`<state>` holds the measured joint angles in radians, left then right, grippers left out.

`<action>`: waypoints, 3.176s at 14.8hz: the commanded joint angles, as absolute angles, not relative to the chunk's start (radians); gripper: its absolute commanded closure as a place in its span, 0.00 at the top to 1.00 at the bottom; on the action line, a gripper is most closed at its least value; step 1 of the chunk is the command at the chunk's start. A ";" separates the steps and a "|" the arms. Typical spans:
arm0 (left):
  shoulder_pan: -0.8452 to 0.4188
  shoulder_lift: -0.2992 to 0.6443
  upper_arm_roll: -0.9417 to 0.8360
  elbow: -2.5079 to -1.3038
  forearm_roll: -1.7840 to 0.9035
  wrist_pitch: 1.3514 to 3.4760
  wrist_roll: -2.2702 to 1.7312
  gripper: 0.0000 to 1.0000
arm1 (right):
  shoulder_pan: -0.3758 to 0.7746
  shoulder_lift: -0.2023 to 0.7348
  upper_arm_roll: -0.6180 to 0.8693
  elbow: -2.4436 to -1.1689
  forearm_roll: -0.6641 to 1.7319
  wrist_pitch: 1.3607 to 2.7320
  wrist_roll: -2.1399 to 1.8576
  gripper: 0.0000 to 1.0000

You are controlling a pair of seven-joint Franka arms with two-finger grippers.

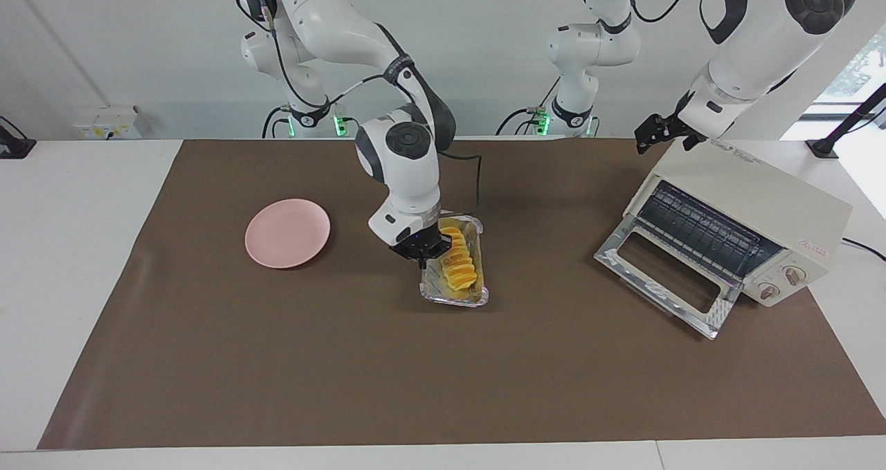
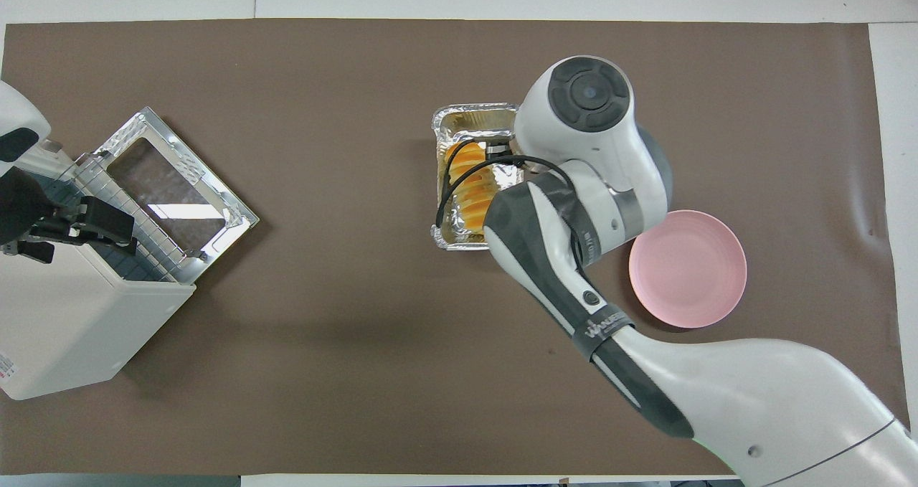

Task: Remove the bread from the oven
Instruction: 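Drag the foil tray with the right gripper past the pink plate, then grasp the bread rolls in the tray with the right gripper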

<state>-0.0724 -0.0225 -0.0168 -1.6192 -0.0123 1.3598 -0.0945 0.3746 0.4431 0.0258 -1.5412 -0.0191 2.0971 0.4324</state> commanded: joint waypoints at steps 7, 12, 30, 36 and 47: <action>-0.060 -0.049 -0.025 -1.635 0.000 1.373 -0.089 1.00 | 0.059 0.573 0.040 -1.467 0.035 2.163 0.031 0.00; -0.060 -0.049 -0.025 -1.635 0.000 1.373 -0.089 1.00 | -0.012 0.647 0.040 -1.430 0.034 2.210 -0.121 0.00; -0.060 -0.049 -0.025 -1.635 0.000 1.373 -0.089 1.00 | 0.089 0.617 0.032 -1.387 -0.096 2.117 -0.028 1.00; -0.060 -0.049 -0.025 -1.635 0.000 1.373 -0.089 1.00 | 0.089 0.627 0.031 -1.437 -0.112 2.206 -0.017 1.00; -0.060 -0.049 -0.025 -1.635 0.000 1.373 -0.089 1.00 | 0.092 0.644 0.034 -1.496 -0.095 2.312 0.130 0.39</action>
